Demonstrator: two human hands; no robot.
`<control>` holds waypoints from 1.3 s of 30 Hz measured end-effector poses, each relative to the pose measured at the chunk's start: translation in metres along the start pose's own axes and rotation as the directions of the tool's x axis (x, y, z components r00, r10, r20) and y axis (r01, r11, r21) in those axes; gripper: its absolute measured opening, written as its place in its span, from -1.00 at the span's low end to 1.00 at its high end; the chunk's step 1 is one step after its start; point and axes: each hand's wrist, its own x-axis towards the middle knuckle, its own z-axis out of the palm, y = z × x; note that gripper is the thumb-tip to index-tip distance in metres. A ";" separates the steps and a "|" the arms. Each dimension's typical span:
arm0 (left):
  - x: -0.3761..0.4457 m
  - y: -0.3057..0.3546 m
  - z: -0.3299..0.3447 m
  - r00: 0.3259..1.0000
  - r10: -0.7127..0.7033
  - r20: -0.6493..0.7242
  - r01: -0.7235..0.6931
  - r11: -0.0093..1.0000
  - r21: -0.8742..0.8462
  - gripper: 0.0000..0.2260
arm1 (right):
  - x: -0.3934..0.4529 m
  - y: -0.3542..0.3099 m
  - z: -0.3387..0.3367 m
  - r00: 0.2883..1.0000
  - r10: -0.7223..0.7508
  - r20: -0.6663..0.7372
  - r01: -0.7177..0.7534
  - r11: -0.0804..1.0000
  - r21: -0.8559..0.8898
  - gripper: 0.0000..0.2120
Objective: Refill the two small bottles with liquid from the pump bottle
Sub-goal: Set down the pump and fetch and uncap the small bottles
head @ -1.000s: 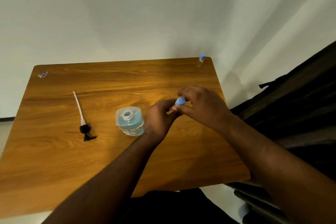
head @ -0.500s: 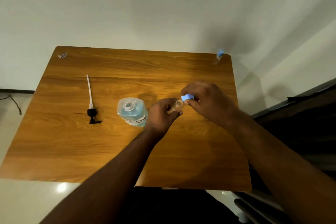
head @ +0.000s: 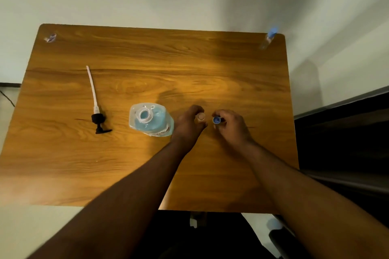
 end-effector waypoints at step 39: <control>0.186 0.186 0.124 0.992 -0.099 0.082 0.085 0.985 0.152 -0.27 | 0.183 0.097 -0.221 0.996 -0.088 -0.012 0.086 0.986 -0.144 -0.29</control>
